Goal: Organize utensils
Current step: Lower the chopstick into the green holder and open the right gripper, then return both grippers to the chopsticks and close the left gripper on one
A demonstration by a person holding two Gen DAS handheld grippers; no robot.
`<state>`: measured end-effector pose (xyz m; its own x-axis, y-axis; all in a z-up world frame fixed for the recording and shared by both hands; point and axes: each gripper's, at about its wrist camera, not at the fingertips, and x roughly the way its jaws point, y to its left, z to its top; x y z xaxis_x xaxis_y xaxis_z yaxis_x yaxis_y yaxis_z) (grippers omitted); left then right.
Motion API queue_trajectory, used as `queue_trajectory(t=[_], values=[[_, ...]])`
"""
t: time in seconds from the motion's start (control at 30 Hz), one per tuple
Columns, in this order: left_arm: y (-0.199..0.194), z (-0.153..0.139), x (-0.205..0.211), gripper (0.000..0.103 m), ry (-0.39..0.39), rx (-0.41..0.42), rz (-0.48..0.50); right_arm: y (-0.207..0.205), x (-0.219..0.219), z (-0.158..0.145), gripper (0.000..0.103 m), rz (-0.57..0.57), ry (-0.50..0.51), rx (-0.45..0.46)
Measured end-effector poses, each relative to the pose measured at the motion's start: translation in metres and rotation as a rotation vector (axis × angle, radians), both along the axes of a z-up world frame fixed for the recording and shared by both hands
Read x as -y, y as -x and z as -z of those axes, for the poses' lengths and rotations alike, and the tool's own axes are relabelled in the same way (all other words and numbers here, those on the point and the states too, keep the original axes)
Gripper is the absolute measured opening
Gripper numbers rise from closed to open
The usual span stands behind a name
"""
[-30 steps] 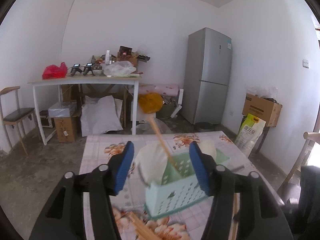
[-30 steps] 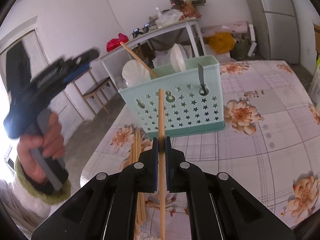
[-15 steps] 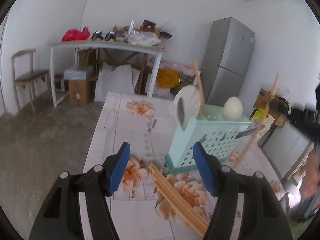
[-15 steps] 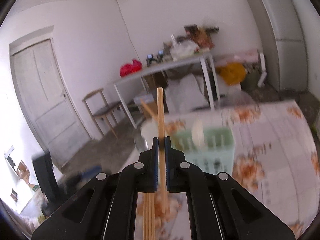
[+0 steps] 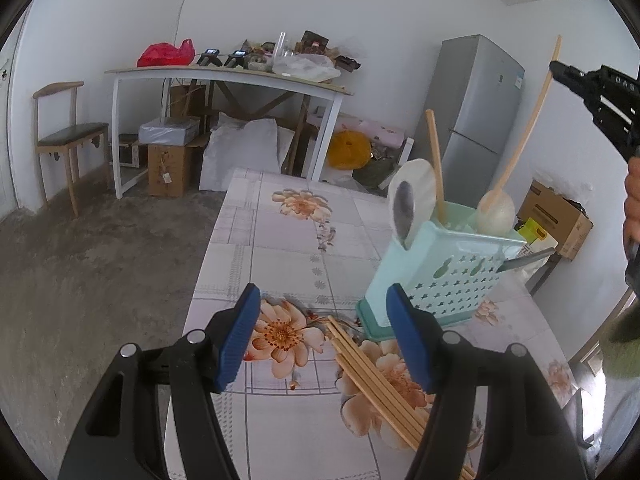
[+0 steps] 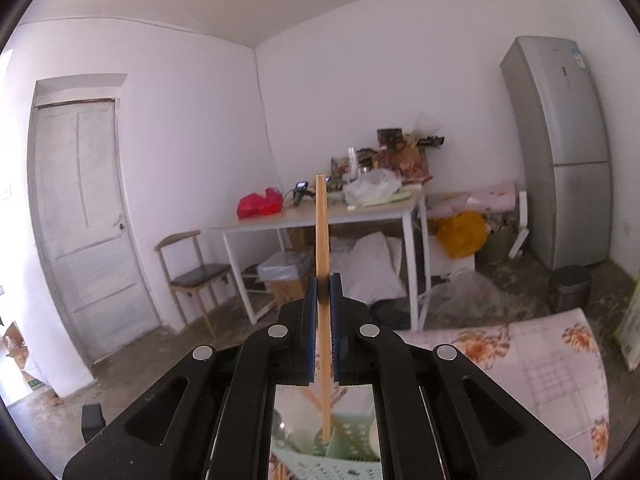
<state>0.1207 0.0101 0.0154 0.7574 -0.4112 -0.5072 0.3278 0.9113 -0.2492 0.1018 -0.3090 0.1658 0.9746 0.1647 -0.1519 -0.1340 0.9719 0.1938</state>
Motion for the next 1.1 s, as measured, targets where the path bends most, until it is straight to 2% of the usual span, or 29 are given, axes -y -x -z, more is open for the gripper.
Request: queue_trajectory(t=[0.13,0.23,0.43,0.5,0.53,0.57,0.73,0.93,1.1], values=[[-0.002,0.004,0.0,0.063,0.002,-0.014,0.006,-0.003,-0.003,0.009,0.004,0.043,0.045,-0.003],[-0.002,0.007,0.002,0.063,0.0,-0.021,0.01,-0.012,-0.006,0.03,0.004,0.043,0.061,-0.048],[-0.001,0.01,0.005,0.063,-0.013,-0.039,0.017,-0.026,-0.009,0.076,0.005,0.037,0.097,-0.207],[0.0,0.011,0.005,0.063,-0.018,-0.042,0.019,-0.025,-0.004,0.082,0.012,0.051,0.09,-0.236],[-0.001,0.01,0.005,0.063,-0.019,-0.044,0.02,-0.021,0.001,0.083,0.021,0.06,0.076,-0.244],[-0.001,0.011,0.006,0.063,-0.022,-0.047,0.021,-0.018,0.005,0.082,0.03,0.069,0.061,-0.243],[0.0,0.014,0.008,0.063,-0.028,-0.063,0.024,0.007,0.028,0.071,0.045,0.113,-0.01,-0.207],[0.001,0.02,0.013,0.064,-0.045,-0.086,0.034,0.048,0.038,0.068,0.047,0.113,-0.054,-0.155],[0.005,0.029,0.023,0.064,-0.083,-0.118,0.054,0.069,0.024,0.093,0.047,0.077,-0.056,-0.197]])
